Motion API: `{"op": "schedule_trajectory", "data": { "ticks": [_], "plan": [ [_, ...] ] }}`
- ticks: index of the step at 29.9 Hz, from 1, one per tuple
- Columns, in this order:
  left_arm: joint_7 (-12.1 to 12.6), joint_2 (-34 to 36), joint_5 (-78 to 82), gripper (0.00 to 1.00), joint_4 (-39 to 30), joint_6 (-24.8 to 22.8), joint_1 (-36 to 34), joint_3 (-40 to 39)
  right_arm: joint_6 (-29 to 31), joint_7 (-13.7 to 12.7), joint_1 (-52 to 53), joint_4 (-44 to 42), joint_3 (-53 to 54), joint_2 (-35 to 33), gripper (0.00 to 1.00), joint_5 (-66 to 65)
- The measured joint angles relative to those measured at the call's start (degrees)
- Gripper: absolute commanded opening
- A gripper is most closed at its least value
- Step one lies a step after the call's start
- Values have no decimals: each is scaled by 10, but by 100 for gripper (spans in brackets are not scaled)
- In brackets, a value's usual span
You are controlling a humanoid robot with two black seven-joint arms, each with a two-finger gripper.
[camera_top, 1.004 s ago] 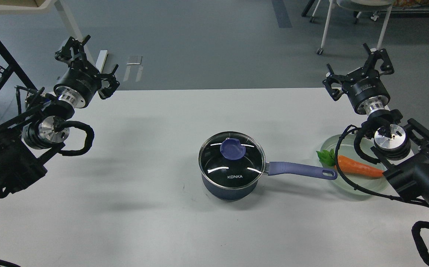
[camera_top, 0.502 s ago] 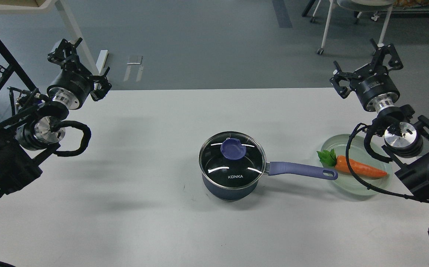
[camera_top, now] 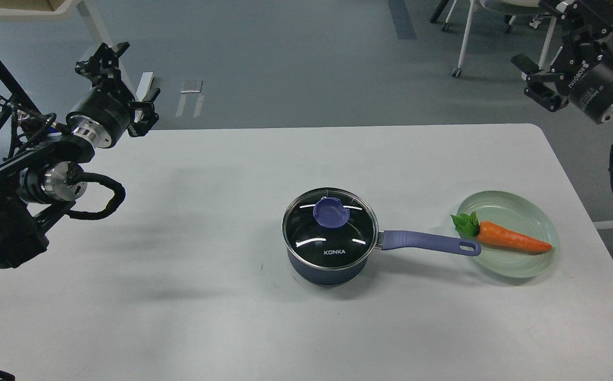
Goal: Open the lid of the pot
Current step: 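Raise the right arm away from the plate toward the back, then lower the right gripper onto the purple saucepan handle and grasp it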
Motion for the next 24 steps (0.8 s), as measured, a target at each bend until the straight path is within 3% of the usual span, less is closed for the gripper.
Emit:
{"op": "schedule_trajectory", "data": {
  "ticks": [6,12,19,24],
  "plan": [
    [1,3,19,99,-21,2,-1,1,-10,1,24,105,-14,-20,100,-239],
    [1,5,39,99,-25,3,-5,1,-12,9,59,199,-111,-44,100,-501],
    [0,5,47,99,-25,4,-6,1,-22,18,119,273,-226,-81,100,-656],
    [0,3,71,99,-25,3,-9,1,-24,40,126,281,-296,-79,99,-792]
  ]
}}
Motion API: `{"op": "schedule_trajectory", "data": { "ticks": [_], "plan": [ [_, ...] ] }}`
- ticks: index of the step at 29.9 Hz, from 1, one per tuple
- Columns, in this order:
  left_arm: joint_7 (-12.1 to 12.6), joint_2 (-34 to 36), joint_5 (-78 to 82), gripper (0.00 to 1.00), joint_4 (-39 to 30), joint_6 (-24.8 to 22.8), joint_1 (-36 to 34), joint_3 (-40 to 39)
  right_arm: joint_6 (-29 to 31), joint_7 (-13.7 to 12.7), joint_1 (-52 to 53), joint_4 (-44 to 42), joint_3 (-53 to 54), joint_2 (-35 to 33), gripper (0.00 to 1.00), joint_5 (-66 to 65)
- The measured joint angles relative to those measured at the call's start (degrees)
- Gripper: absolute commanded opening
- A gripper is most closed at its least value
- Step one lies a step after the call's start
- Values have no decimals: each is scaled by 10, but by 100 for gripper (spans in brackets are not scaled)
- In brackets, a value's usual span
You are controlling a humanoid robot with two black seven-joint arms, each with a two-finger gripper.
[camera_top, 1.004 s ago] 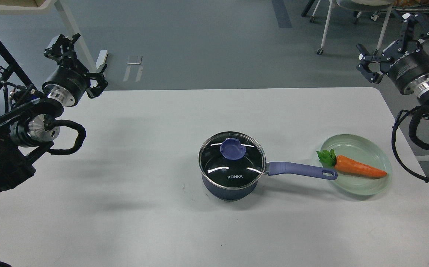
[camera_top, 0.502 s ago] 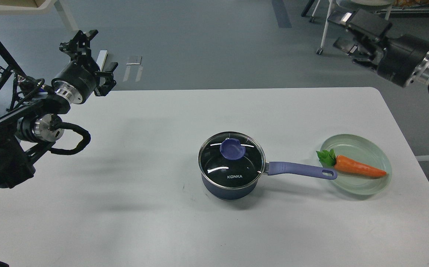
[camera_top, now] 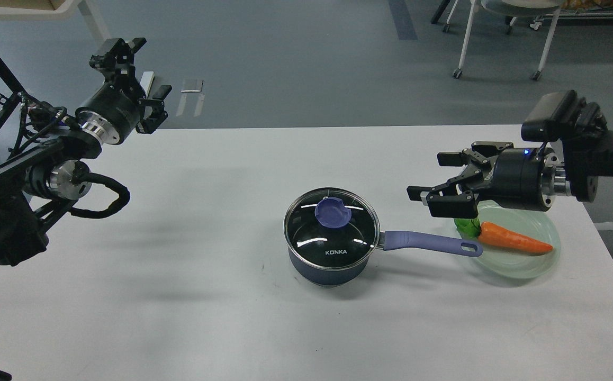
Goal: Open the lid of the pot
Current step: 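Lower the right gripper onto the purple saucepan handle and grasp it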
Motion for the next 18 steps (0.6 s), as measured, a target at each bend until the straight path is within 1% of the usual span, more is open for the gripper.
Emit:
{"op": "schedule_trajectory", "data": {
  "ticks": [3,6,11,15,16,18],
  "plan": [
    [0,0,3,99,0,-1,-5,0,-15,18,-5,-4,-35,2,98,-71],
    [0,0,3,99,0,-1,-8,0,-31,30,-8,-13,-66,9,98,-92],
    [0,-1,3,99,0,-1,-9,0,-38,33,-10,-52,-94,39,95,-98],
    [-1,-2,4,99,0,-3,-9,0,-38,33,-14,-66,-97,62,94,-102],
    [-1,-2,4,99,0,-3,-9,0,-38,32,-15,-71,-97,66,93,-103],
    [-1,-2,4,99,0,-4,-9,0,-38,32,-15,-80,-97,73,88,-103]
  ]
}}
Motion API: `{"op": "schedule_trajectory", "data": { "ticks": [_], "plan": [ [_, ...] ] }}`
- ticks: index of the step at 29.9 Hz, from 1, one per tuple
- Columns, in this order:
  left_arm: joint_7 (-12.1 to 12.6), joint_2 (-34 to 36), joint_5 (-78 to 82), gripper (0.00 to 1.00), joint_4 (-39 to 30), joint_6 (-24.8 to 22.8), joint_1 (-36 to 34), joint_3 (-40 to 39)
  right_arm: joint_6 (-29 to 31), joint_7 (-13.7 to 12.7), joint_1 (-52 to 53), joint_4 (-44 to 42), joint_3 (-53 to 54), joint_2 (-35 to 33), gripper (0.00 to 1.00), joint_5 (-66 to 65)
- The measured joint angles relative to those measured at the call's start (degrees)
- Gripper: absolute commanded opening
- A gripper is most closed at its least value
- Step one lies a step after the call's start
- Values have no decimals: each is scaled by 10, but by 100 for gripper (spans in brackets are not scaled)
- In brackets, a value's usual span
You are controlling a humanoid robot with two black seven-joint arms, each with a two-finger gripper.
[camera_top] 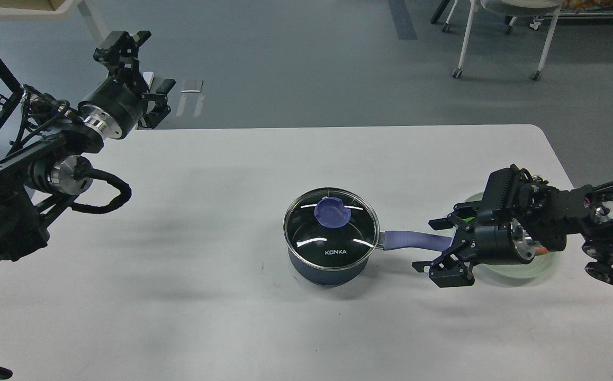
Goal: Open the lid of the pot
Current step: 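Lower the right gripper onto the purple saucepan handle and grasp it, then reach the left gripper over the pot toward the purple lid knob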
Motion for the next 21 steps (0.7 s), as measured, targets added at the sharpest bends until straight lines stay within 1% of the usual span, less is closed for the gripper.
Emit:
{"op": "schedule_trajectory", "data": {
  "ticks": [2,4,6,10,15,19,21],
  "plan": [
    [0,2,0,99,0,-1,0,0,0,0,0,-6,0,4,81,0],
    [0,3,0,99,0,-1,0,0,0,0,0,-8,0,5,77,0],
    [0,4,0,99,0,-2,0,0,0,0,2,-8,0,6,70,1],
    [0,4,0,99,0,-2,-1,0,2,-1,2,-7,-2,2,52,1],
    [0,4,7,99,-3,-2,-1,0,5,-2,5,-5,-13,-6,38,2],
    [1,6,46,99,-24,-1,-1,0,5,-2,5,-2,-14,-16,31,8],
    [1,9,73,99,-38,1,-1,1,5,-2,6,-1,-14,-18,29,8]
  ]
}}
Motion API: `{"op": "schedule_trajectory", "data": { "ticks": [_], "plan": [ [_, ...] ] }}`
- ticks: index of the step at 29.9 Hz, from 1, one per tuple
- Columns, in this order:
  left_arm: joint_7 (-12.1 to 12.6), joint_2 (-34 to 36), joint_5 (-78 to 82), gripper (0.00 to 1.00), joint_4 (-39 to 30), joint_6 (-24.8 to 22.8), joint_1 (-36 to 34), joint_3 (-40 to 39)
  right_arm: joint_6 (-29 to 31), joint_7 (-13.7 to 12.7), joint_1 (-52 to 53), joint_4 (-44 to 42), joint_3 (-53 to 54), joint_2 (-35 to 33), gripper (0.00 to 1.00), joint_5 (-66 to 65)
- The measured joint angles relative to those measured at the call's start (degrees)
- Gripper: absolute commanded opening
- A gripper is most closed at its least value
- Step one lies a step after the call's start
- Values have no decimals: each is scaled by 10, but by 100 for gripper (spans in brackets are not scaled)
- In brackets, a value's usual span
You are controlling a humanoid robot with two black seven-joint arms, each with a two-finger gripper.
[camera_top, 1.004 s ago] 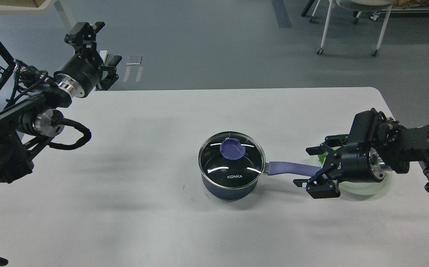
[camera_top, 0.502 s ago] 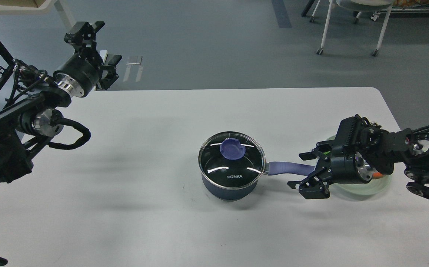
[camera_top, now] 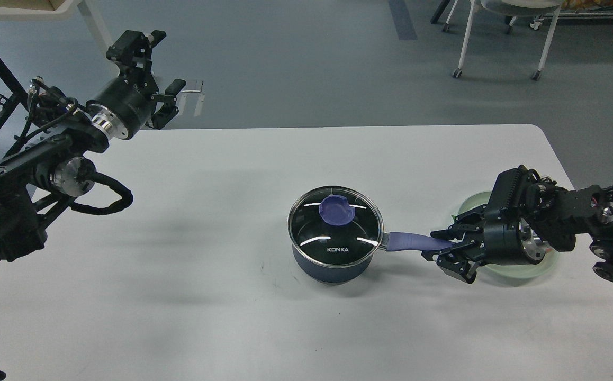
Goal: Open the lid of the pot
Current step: 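Reach the left gripper over the pot toward the purple lid knob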
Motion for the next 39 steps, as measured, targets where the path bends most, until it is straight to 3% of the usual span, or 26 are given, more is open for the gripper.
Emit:
{"op": "schedule_trajectory", "data": {
  "ticks": [6,15,26,32,39],
  "plan": [
    [1,4,77,99,-26,3,-12,0,-2,2,4,2,1,-1,24,2],
    [-1,7,295,98,-60,10,-36,0,-6,3,4,9,4,2,24,3],
    [-2,16,691,95,-231,131,-21,43,-6,3,0,8,3,5,24,11],
    [-1,13,930,93,-265,159,-26,112,-6,3,2,6,2,6,24,26],
    [23,-32,1016,93,-253,167,-44,150,-5,2,1,5,1,18,24,27]
  ]
}}
